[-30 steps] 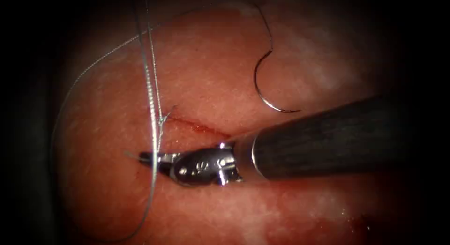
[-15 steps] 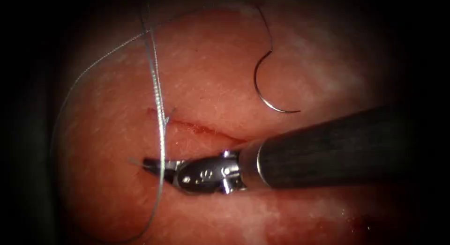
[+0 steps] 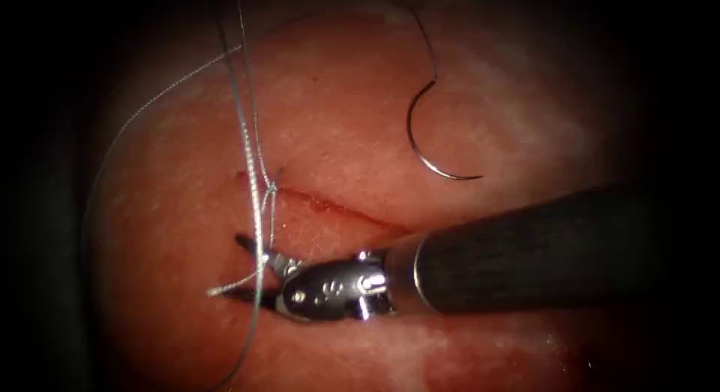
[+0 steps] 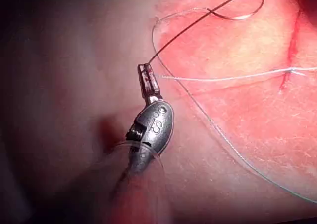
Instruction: Wound Closure
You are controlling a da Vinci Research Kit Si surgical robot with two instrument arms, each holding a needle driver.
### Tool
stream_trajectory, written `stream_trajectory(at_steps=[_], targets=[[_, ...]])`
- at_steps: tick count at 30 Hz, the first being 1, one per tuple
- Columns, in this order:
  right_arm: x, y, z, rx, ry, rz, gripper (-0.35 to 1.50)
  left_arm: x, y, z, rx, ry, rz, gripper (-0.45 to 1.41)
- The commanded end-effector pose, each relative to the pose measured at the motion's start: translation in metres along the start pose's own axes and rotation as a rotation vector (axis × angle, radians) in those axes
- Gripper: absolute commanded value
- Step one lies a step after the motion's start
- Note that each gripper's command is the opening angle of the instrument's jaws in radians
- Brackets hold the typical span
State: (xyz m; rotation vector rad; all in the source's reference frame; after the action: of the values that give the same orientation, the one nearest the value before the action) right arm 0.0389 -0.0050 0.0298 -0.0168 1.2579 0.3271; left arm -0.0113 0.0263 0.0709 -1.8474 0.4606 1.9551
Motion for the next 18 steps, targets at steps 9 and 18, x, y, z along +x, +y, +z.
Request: stream_trajectory(at_steps=[9, 18], targets=[[0.0031, 0.0003, -0.0055, 0.049, 0.006, 0.145, 1.35, 0.0098, 0.007, -0.003, -0.145, 0.109, -0.148, -0.45], [0.0042, 0.0043, -0.0053, -0.027, -0.045, 0.236, 1.3, 0.0191, 0.0106, -0.0045, -0.181, 0.193, -0.18, -0.45]])
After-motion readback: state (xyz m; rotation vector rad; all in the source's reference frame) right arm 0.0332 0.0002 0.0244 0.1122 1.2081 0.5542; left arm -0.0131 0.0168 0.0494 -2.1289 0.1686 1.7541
